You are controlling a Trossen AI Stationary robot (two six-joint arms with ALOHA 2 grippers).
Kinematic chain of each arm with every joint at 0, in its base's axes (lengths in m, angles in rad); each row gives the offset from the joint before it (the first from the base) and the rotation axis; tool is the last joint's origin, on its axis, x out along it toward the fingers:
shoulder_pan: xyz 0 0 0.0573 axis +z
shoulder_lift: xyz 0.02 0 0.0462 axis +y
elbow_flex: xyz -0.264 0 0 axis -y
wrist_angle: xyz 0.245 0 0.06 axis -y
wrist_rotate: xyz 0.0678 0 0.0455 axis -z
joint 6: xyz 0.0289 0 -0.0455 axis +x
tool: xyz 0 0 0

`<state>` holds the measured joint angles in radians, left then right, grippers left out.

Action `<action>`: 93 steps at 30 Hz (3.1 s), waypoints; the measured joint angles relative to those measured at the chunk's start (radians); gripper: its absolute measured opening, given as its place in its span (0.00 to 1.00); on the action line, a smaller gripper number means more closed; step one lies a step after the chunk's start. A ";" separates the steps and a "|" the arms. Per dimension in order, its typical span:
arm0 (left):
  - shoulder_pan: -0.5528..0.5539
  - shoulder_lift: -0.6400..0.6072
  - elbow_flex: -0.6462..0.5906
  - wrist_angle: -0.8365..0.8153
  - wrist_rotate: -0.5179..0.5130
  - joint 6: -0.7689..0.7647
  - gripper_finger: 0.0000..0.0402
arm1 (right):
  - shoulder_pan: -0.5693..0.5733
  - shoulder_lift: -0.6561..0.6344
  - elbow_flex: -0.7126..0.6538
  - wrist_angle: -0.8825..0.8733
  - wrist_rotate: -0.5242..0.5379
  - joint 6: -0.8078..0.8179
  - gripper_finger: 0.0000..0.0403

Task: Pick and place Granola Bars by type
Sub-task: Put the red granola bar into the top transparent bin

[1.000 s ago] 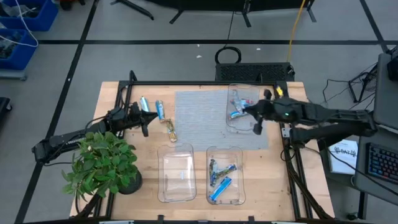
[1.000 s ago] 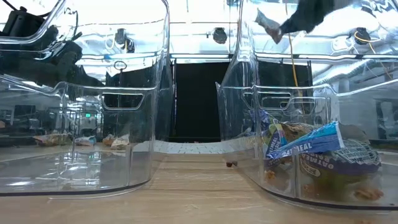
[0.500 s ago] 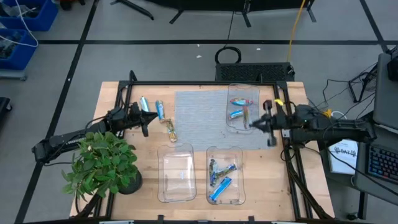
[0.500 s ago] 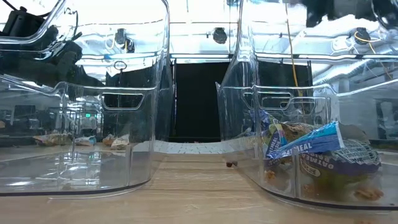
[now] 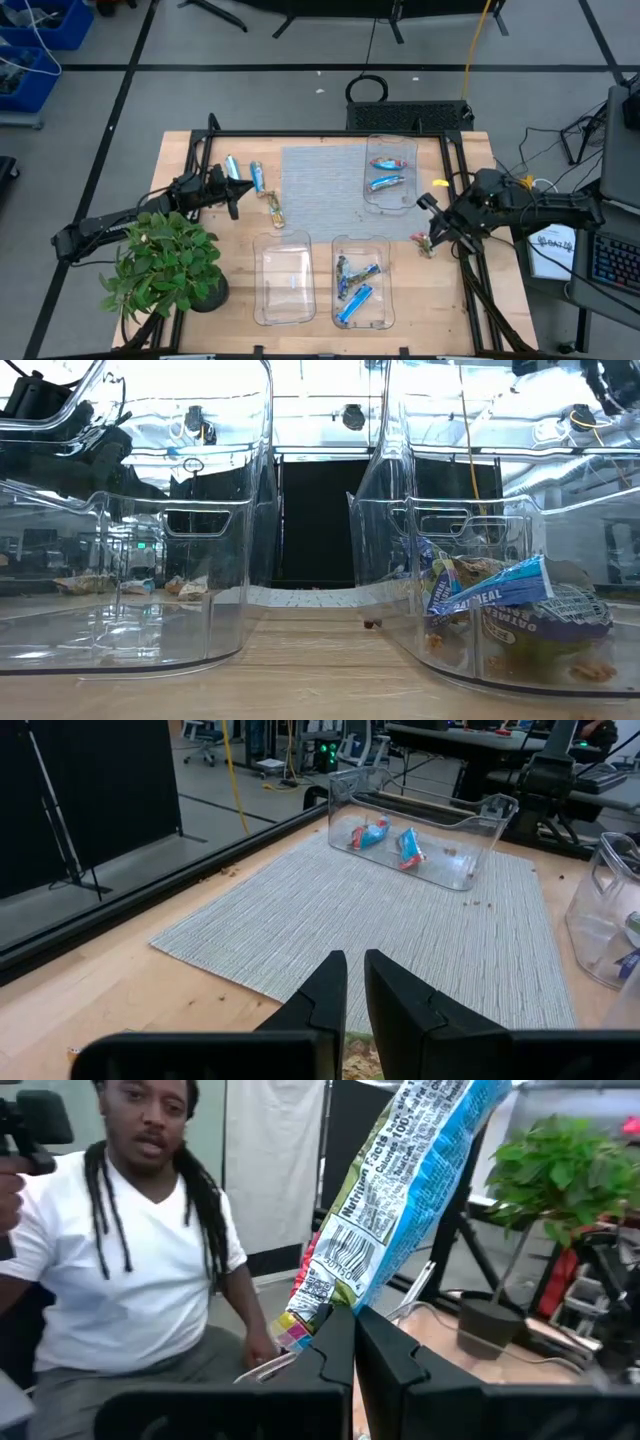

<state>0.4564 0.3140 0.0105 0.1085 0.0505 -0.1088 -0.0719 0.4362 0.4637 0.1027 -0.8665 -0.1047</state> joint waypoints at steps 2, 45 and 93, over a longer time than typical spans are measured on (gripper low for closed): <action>0.000 0.000 0.000 0.000 0.000 0.000 0.12 | 0.000 0.000 0.000 -0.003 -0.005 0.002 0.00; 0.000 0.000 0.000 0.000 0.000 0.000 0.12 | -0.250 -0.142 -0.113 0.203 1.238 -0.123 0.00; 0.000 0.000 0.000 0.000 0.000 0.000 0.12 | -0.524 0.124 -0.304 0.190 0.839 0.200 0.08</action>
<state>0.4568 0.3141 0.0105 0.1081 0.0502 -0.1089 -0.5961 0.5606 0.1596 0.2928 -0.0271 0.0957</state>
